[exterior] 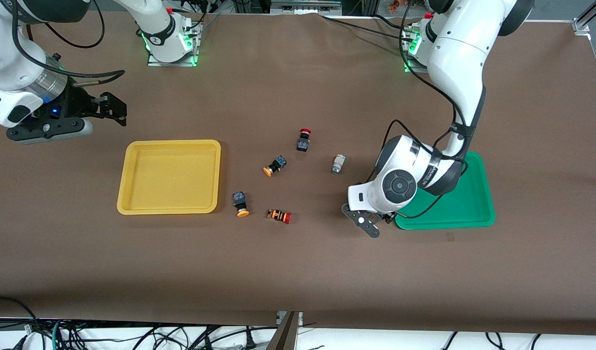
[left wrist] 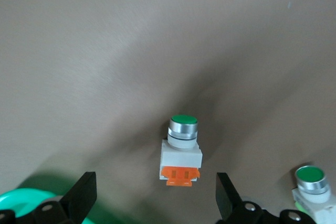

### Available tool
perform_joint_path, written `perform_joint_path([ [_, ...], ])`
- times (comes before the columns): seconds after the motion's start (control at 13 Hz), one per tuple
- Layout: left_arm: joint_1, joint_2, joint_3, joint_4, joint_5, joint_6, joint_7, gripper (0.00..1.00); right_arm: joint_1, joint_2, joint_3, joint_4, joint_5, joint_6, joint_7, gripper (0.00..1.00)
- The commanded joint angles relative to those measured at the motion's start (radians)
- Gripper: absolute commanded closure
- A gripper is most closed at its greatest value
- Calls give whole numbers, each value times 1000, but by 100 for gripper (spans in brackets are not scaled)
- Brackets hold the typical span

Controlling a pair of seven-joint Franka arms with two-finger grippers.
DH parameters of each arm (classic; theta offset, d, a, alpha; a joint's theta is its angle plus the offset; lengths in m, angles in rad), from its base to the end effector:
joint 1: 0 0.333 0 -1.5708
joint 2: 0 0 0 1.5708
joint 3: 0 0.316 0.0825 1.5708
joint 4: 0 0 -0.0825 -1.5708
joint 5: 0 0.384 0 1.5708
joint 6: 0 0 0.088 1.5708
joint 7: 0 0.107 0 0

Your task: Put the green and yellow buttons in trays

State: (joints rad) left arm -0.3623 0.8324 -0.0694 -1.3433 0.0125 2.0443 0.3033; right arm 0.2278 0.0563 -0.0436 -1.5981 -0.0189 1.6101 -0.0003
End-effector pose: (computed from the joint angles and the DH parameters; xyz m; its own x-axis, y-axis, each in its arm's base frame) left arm 0.6634 -0.2933 0.2176 0.7429 -0.6601 -0.1112 -0.6557 -0.7510 0.0778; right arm 0.5634 0.1036 0.5833 0.9819 0.1840 -0.0442 0.1850 -0.9825 0.0213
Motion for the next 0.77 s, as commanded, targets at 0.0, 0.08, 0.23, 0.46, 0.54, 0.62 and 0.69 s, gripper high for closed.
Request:
perform_joint_path([
  [0.0,-12,29,3,-17,-19,23,34,0,2,-1,11,17,-7,-21,5,0],
  [0.08,-29,39,0,-17,-20,49,21,0,4,0,11,18,-6,-19,9,0],
  [0.23,-47,54,2,-20,-13,71,17,3,5,7,11,20,-4,-18,9,0],
  [0.46,-43,57,2,-23,-8,63,30,87,45,80,13,18,8,-12,-15,1],
  [0.54,-43,53,2,-22,-6,57,36,100,65,129,14,18,54,11,-17,0],
  [0.62,-41,44,2,-22,-6,53,37,100,76,187,14,18,94,71,-4,0],
  [0.69,-40,21,2,-22,-6,34,30,100,102,245,16,17,102,146,2,0],
])
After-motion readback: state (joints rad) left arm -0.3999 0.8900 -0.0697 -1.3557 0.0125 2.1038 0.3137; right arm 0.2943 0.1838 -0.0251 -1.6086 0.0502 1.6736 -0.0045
